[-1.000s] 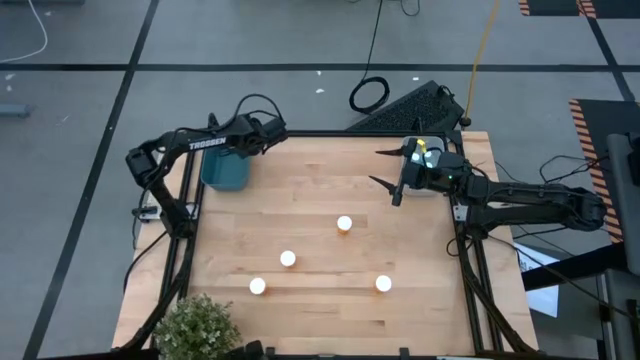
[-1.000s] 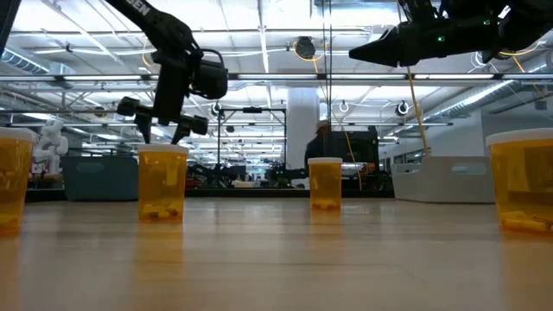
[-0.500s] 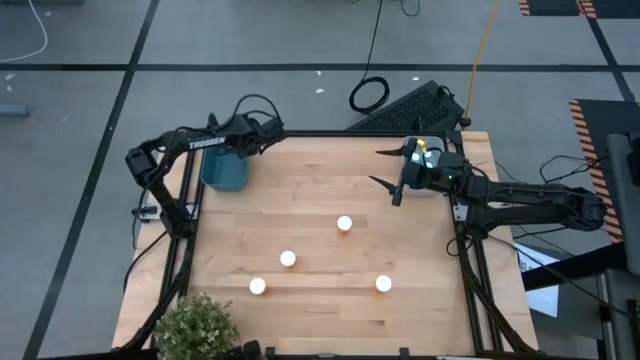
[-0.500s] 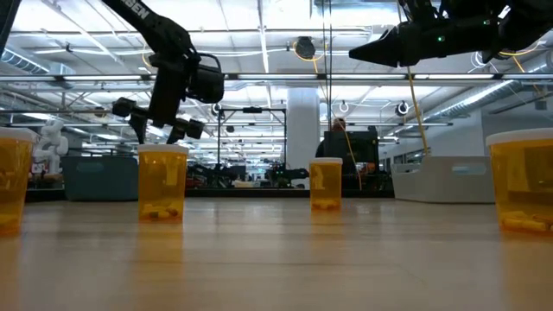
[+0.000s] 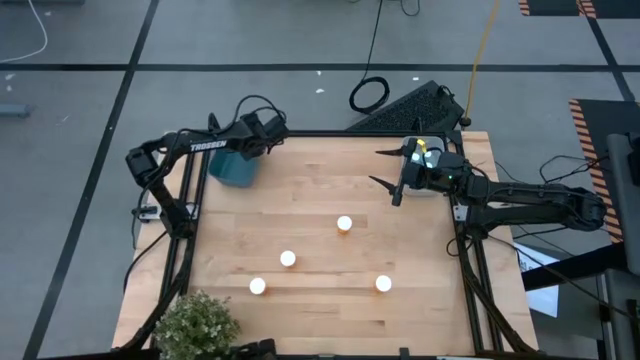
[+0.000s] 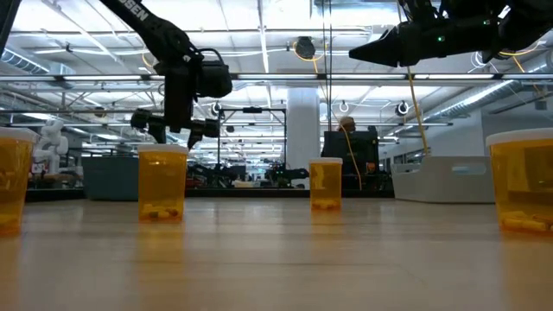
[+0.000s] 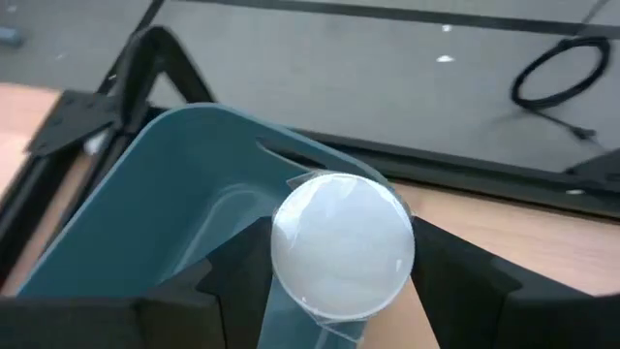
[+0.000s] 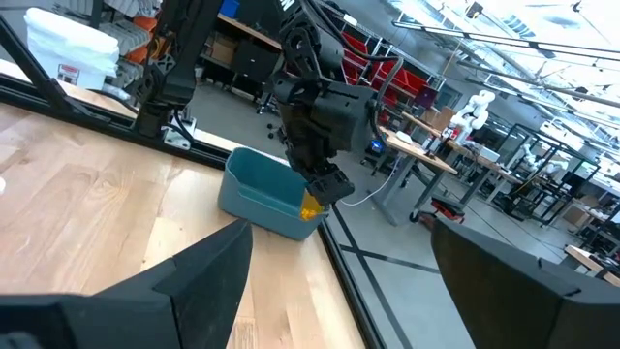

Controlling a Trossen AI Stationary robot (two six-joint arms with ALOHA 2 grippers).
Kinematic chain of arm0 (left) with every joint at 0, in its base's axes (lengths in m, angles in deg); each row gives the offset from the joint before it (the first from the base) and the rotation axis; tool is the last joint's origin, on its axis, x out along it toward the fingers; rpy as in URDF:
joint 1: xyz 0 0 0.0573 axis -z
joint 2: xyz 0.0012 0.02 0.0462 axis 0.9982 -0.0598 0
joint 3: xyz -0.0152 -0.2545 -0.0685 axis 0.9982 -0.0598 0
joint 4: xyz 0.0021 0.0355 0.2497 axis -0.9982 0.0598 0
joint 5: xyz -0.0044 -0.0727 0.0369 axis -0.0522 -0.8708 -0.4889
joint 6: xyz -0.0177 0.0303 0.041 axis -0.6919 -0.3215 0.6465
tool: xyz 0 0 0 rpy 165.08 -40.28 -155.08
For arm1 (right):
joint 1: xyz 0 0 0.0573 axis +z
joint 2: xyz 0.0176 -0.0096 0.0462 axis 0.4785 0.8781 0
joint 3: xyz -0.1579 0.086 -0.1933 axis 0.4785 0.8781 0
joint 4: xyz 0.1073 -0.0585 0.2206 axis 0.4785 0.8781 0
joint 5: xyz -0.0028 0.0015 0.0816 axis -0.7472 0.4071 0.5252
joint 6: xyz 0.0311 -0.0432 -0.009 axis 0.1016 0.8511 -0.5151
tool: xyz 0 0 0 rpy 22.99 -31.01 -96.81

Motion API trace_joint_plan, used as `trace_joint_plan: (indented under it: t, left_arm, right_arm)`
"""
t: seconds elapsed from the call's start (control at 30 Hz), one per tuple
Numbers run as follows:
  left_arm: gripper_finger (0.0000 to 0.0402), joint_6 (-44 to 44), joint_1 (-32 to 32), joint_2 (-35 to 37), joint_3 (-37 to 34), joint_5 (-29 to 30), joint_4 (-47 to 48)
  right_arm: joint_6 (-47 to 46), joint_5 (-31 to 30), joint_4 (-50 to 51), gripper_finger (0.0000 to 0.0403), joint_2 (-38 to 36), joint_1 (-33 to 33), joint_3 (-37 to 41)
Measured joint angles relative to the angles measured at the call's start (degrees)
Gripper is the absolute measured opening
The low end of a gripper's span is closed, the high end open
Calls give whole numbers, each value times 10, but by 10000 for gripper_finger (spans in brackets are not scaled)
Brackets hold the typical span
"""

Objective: Pick and place medicine bottles into bin by pill shape (circle, oval)
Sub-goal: Put the orange capsule bottle into the blue bin

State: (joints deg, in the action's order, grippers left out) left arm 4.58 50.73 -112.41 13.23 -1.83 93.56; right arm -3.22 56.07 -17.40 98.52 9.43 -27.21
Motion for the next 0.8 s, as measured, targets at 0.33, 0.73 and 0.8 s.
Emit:
trace_joint_plan:
  t: [0.33, 0.73, 0.8]
  left_arm:
    - [225, 55, -29, 0, 0, -18, -58]
    - [225, 15, -57, -19, -1, -13, 9]
    - [225, 16, -65, -31, -1, -17, 7]
  right_arm:
    - [0, 0, 5, 313, 0, 0, 0]
    - [0, 0, 5, 313, 0, 0, 0]
    - [0, 0, 5, 313, 0, 0, 0]
